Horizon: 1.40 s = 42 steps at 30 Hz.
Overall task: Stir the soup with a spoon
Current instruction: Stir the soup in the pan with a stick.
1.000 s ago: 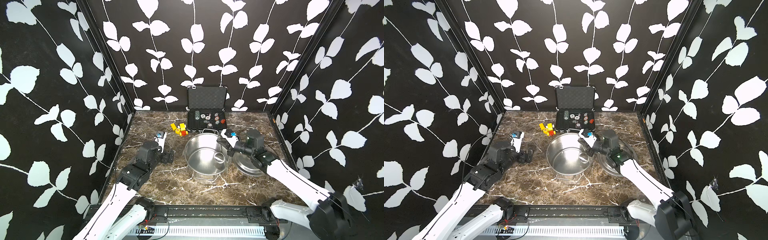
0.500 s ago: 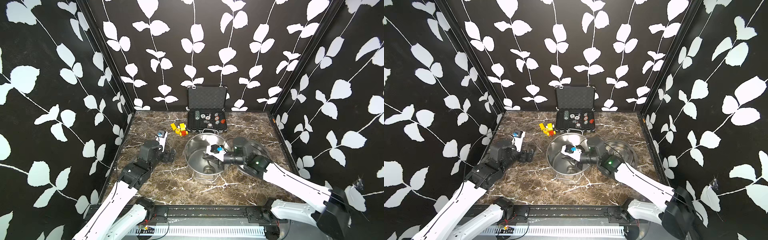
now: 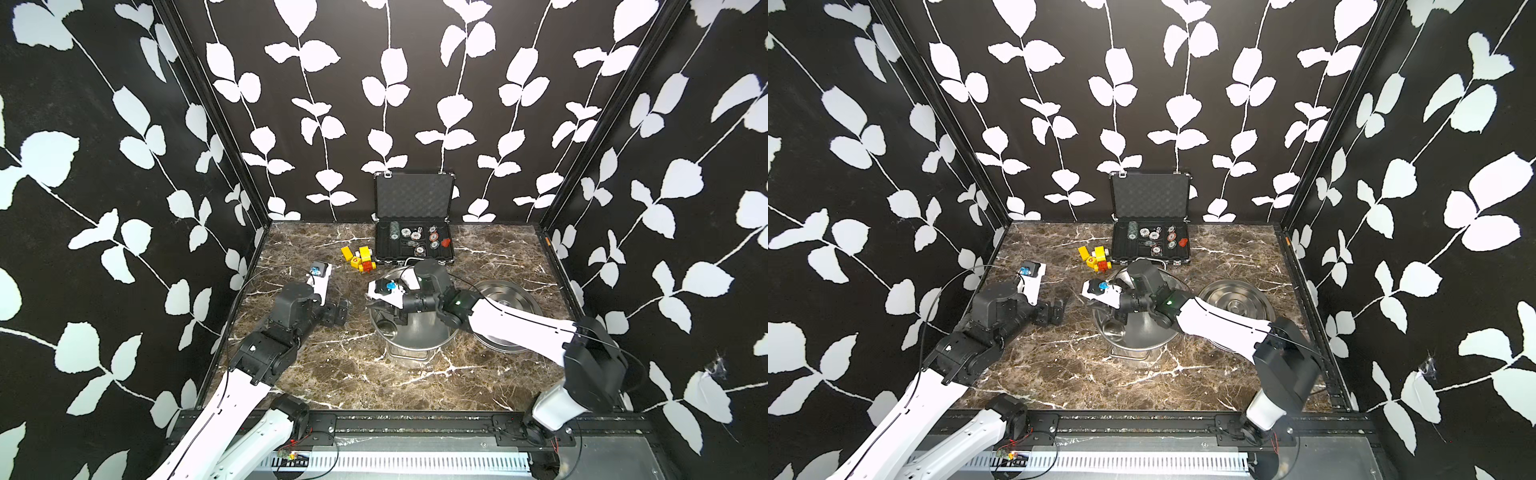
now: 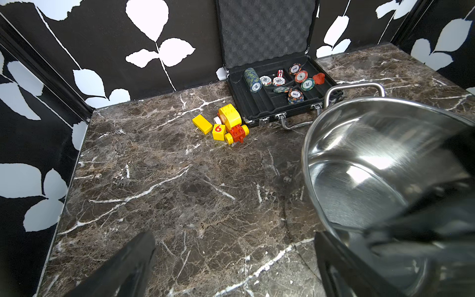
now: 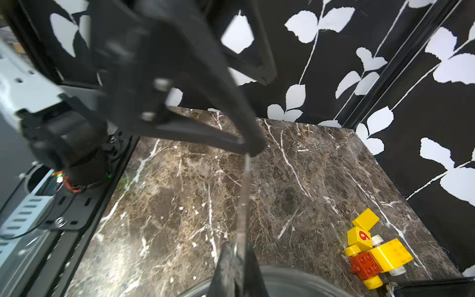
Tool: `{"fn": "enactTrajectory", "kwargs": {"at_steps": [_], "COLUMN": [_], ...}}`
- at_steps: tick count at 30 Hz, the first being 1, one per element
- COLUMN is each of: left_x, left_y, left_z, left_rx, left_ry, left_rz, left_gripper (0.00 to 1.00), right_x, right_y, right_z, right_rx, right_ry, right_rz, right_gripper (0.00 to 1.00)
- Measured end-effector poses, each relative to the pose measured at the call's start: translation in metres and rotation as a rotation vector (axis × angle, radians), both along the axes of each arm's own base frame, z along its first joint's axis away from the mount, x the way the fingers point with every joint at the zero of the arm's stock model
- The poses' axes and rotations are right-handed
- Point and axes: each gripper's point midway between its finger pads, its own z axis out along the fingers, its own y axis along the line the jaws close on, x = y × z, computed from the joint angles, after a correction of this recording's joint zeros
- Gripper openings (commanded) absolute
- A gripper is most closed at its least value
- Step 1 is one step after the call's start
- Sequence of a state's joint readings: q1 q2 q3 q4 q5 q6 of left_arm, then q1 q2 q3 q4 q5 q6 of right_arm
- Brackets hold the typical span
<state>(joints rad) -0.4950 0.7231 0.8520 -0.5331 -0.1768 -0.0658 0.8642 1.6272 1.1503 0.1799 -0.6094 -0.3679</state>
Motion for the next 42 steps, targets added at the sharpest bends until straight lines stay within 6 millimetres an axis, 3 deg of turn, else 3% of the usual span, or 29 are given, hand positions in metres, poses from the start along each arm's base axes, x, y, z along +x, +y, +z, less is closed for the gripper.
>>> {"fn": "enactTrajectory", "kwargs": {"at_steps": [3, 9, 12, 16, 23, 30, 35, 42], "left_x": [-0.001, -0.005, -0.006, -0.006, -0.005, -0.002, 0.0, 0.001], "left_y": [0.001, 0.004, 0.005, 0.005, 0.005, 0.004, 0.003, 0.002], "left_z": [0.0, 0.002, 0.003, 0.003, 0.002, 0.001, 0.0, 0.003], "left_rx": [0.003, 0.008, 0.006, 0.011, 0.015, 0.017, 0.018, 0.006], "left_ry": [-0.001, -0.006, -0.011, -0.011, -0.011, -0.009, -0.005, -0.018], "left_rz": [-0.002, 0.003, 0.004, 0.004, 0.004, 0.006, 0.007, 0.01], "left_gripper": [0.99, 0.99, 0.99, 0.99, 0.99, 0.99, 0.99, 0.99], "right_x": [0.023, 0.076, 0.089, 0.093, 0.072, 0.03, -0.005, -0.051], "right_y": [-0.005, -0.038, -0.061, -0.097, -0.15, -0.166, -0.153, -0.101], "right_z": [-0.001, 0.005, 0.003, 0.002, 0.023, 0.021, 0.019, 0.019], "right_rx": [0.013, 0.048, 0.054, 0.053, 0.074, 0.067, 0.061, 0.025], "right_ry": [-0.004, 0.003, 0.012, 0.029, 0.001, 0.031, 0.056, 0.054], "right_rz": [-0.04, -0.168, -0.226, -0.299, -0.39, -0.366, -0.283, -0.097], "right_gripper": [0.0, 0.0, 0.0, 0.0, 0.0, 0.0, 0.0, 0.0]}}
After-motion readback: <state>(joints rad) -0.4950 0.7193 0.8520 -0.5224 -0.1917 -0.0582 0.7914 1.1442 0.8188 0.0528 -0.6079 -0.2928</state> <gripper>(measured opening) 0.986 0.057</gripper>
